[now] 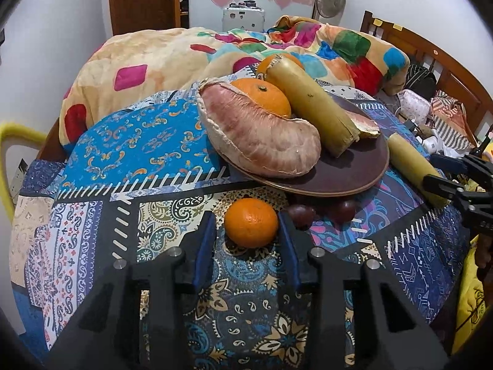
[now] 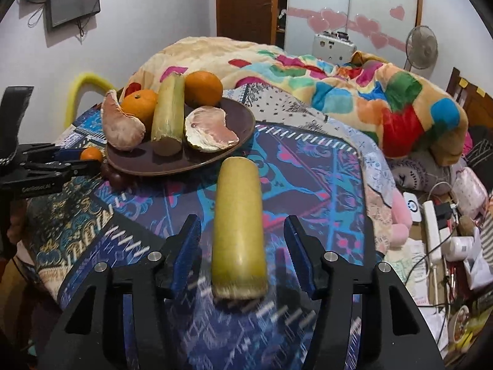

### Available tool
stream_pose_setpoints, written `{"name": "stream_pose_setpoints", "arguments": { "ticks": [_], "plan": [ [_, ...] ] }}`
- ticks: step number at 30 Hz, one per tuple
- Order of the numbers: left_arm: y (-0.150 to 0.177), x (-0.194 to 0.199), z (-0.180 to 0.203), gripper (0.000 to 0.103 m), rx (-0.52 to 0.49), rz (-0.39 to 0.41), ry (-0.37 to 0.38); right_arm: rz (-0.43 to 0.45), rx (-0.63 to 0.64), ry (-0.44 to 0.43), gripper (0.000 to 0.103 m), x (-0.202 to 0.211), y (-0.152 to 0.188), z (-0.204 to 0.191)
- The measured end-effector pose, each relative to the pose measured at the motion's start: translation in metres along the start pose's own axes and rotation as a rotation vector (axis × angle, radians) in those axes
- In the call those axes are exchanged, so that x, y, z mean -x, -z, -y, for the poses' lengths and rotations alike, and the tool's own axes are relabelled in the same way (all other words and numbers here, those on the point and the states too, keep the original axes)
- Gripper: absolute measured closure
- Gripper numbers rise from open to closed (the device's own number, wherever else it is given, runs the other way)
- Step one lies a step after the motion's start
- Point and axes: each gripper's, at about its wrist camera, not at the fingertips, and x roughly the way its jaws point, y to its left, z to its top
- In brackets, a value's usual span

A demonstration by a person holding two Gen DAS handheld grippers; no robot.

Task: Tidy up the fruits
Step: 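Grasp the second yellow banana on the cloth with the right tool and lift it upright, then carry the banana toward the plate with the right tool while the left tool grasps the small orange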

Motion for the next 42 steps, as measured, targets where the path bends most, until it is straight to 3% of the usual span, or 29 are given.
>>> {"name": "stream_pose_setpoints", "arguments": {
  "ticks": [9, 16, 28, 42],
  "plan": [
    [0.001, 0.000, 0.001, 0.069, -0.012, 0.007, 0.007, -0.038, -0.060, -0.066, 0.068, -0.021, -0.004, 0.009],
    [0.002, 0.013, 0.000, 0.070, -0.002, 0.036, -0.012, -0.029, -0.055, -0.066, 0.068, -0.016, -0.003, 0.007],
    [-0.012, 0.046, 0.017, 0.070, -0.031, 0.109, -0.006, 0.062, -0.058, -0.057, 0.068, 0.016, -0.010, 0.011],
    [-0.025, 0.030, 0.049, 0.070, -0.067, 0.105, 0.046, 0.168, -0.056, -0.110, 0.068, 0.032, -0.036, 0.004]
  ]
}}
